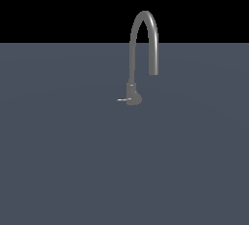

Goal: Turn on the faucet by rotating a designated handle.

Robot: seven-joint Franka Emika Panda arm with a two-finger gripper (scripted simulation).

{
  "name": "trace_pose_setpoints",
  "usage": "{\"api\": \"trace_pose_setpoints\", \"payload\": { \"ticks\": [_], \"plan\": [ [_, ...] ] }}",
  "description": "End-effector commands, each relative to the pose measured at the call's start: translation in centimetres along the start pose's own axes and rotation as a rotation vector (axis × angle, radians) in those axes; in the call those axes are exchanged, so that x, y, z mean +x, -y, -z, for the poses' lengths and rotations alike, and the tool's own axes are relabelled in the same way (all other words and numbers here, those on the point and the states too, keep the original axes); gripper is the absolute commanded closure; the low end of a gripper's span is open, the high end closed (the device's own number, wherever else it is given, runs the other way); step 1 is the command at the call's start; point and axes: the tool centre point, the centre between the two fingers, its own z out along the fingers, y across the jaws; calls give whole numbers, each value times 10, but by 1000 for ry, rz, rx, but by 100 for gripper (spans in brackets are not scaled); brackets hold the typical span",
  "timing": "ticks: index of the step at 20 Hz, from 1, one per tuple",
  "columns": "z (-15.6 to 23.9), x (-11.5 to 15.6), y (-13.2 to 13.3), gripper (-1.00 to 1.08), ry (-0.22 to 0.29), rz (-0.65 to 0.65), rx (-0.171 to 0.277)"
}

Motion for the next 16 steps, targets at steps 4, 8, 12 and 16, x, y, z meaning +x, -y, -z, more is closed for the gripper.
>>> {"api": "trace_pose_setpoints", "payload": {
  "ticks": [4, 8, 12, 16],
  "plan": [
    [33, 27, -3, 108, -127, -35, 206],
    [51, 42, -12, 108, -199, -68, 314],
    [65, 53, -22, 108, -253, -98, 390],
    [74, 60, -30, 108, -291, -122, 440]
  ]
}}
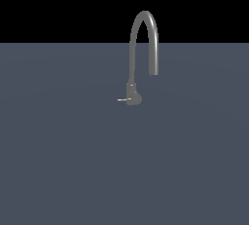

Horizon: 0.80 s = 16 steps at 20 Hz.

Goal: Turn on the faucet by rotating a designated handle.

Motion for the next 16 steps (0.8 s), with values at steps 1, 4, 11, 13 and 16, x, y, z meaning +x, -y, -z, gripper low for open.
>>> {"api": "trace_pose_setpoints", "payload": {
  "ticks": [1, 4, 11, 13, 16],
  "plan": [
    [5, 6, -3, 108, -21, -13, 29],
    [8, 10, -6, 108, -35, -23, 50],
    [19, 19, 0, 108, -81, -35, 64],
    [22, 21, 3, 108, -97, -36, 62],
    [24, 22, 6, 108, -107, -36, 61]
  ]
}}
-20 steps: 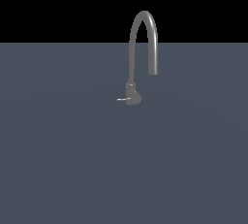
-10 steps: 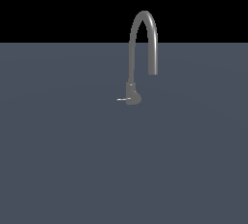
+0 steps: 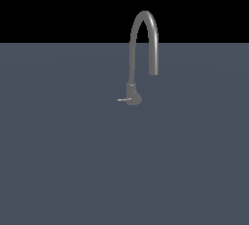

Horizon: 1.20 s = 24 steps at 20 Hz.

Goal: Turn on the faucet by rotating a designated handle.

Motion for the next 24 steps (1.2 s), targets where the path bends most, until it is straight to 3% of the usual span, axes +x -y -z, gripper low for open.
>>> {"api": "trace_pose_setpoints", "payload": {
  "ticks": [1, 7, 13, 19, 24],
  "plan": [
    [1, 1, 1, 108, -5, -1, -1],
    [2, 3, -1, 108, -11, -8, 12],
    [15, 17, -9, 108, -62, -42, 68],
    [38, 43, -30, 108, -159, -115, 163],
    [67, 71, -68, 108, -282, -218, 261]
  ]
}}
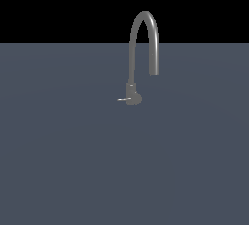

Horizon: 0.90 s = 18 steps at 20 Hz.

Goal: Turn on the faucet by rotating a designated handle.

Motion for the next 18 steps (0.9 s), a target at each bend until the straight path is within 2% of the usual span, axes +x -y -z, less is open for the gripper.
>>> {"api": "trace_pose_setpoints", "payload": {
  "ticks": [1, 6, 10, 14, 18],
  "plan": [
    [16, 22, -17, 108, -72, -58, 48],
    [52, 64, -68, 108, -232, -194, 127],
    [82, 89, -121, 108, -363, -312, 166],
    [112, 105, -183, 108, -497, -436, 182],
    [142, 109, -253, 108, -631, -565, 175]
  ]
}}
